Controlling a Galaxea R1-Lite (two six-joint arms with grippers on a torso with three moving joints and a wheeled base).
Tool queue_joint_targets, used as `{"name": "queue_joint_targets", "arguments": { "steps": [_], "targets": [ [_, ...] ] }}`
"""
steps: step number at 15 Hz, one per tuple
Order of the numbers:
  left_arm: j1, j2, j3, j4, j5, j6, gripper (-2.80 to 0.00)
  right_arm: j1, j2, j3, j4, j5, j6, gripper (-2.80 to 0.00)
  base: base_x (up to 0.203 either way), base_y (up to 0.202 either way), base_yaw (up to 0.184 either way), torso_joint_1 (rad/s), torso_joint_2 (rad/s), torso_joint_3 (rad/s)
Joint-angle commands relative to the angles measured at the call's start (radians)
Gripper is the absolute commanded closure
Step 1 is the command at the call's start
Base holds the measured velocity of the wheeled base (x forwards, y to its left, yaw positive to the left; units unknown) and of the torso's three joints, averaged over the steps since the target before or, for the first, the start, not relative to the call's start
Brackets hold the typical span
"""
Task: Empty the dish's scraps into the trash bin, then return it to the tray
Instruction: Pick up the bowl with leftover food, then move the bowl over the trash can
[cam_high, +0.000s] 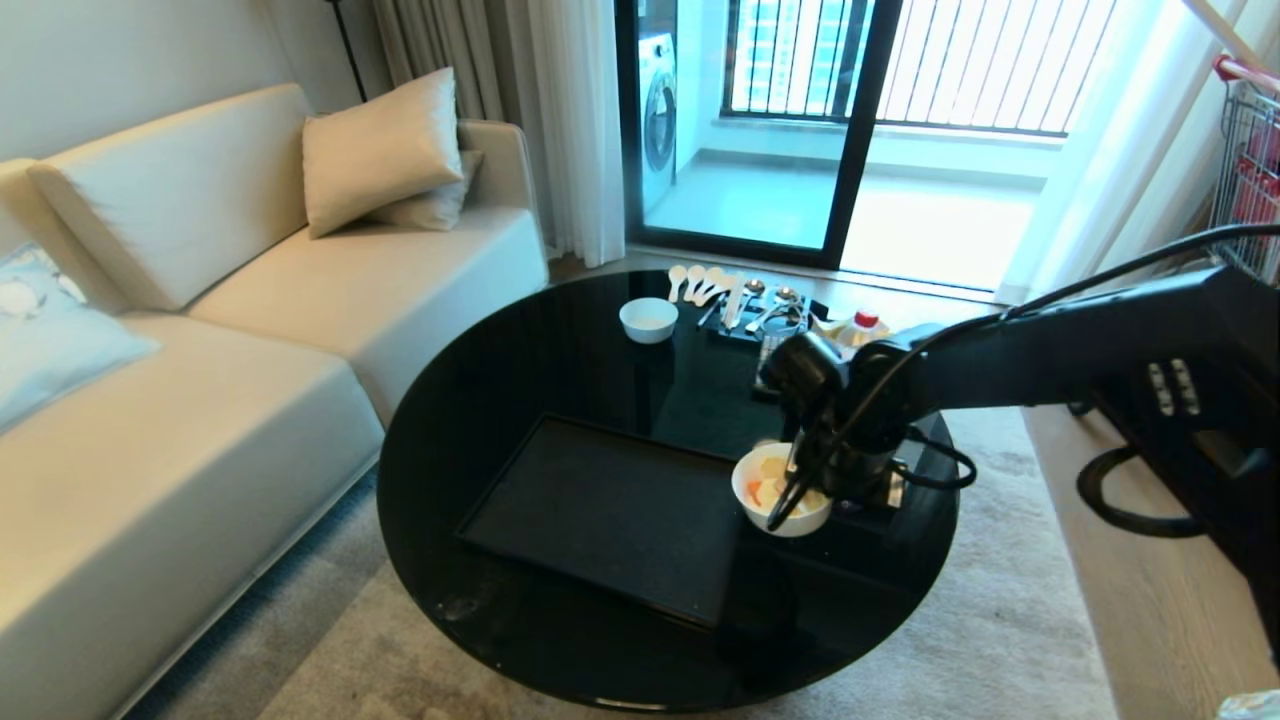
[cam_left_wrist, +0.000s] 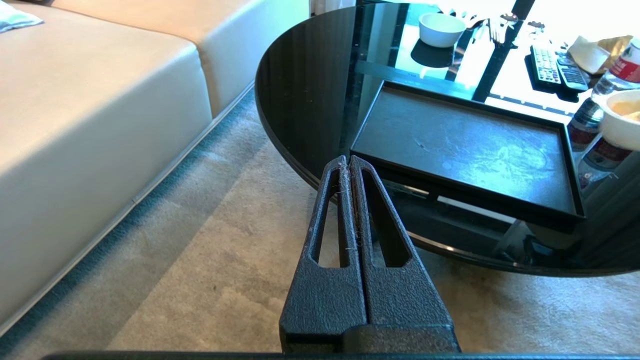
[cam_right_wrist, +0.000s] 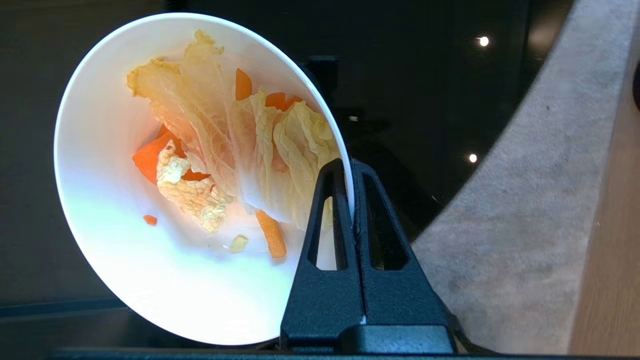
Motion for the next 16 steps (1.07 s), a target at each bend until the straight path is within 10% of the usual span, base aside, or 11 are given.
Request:
{"name": "queue_joint_targets", "arguments": {
  "steps": [1, 10, 16],
  "targets": [
    [0.0, 0.0, 0.0, -0.001, 0.0, -0.001, 0.0, -0.06, -0.138, 0.139, -0.027, 0.017, 0.004, 0.0, 0.0, 0.0, 0.0, 0.0, 0.0, 0.0],
    [0.0, 0.0, 0.0, -0.001, 0.0, -0.001, 0.0, -0.303, -0.612, 0.857, -0.382, 0.134, -0.152, 0.0, 0.0, 0.0, 0.0, 0.0, 0.0, 0.0],
    [0.0, 0.0, 0.0, -0.001, 0.0, -0.001, 0.0, -0.451, -0.829, 1.07, -0.452, 0.249, -0.184, 0.0, 0.0, 0.0, 0.0, 0.0, 0.0, 0.0]
  ]
}}
